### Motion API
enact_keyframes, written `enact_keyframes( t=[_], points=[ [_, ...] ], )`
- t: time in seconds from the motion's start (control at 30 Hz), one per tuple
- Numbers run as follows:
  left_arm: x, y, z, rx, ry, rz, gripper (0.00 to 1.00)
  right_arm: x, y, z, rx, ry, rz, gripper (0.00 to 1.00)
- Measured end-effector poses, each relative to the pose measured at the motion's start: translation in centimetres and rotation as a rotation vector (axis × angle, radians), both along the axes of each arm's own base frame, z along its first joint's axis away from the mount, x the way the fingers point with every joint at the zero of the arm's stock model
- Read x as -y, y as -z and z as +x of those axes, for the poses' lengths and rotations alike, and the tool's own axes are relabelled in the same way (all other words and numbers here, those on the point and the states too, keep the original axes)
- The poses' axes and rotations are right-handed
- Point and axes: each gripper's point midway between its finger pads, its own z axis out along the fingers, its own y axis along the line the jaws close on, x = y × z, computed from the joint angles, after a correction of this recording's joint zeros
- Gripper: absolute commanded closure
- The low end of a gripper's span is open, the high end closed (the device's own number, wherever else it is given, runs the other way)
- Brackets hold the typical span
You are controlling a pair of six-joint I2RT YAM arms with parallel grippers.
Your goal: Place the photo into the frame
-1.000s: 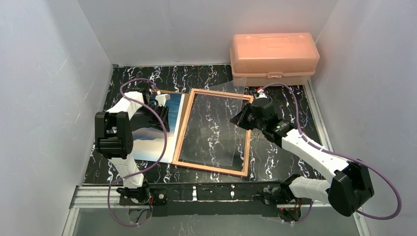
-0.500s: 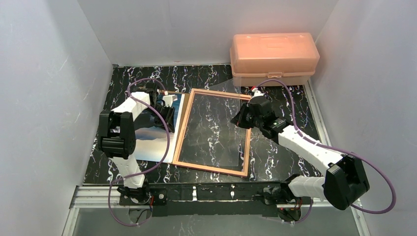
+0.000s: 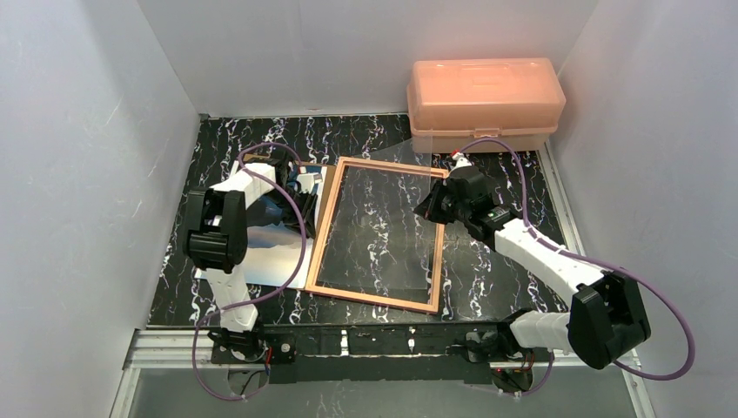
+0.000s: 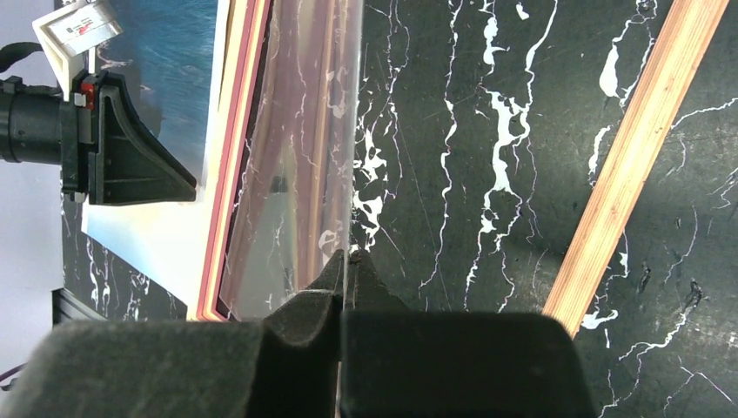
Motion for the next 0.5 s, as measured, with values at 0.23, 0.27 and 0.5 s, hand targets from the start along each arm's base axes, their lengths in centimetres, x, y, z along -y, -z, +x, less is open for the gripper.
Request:
enact_keyframes(
  t=[0.23,0.27,0.5],
  points=[
    [0.4,0.0,0.3,0.000,0.002,-0.006,0.80,-0.1,0.3,0.2,-0.006,-0.004,0.023,0.99],
    [0.5,0.1,0.3,-0.002,0.004,-0.008,0.81,-0.2,0.2,0.1,-0.010,-0.006,0.029,0.99],
    [1.3,0.4,-0.1,-0.023,0.012,-0.021,0.88,-1.5,-1.8,0.1,-0.019,-0.022,0.118,0.99]
  ],
)
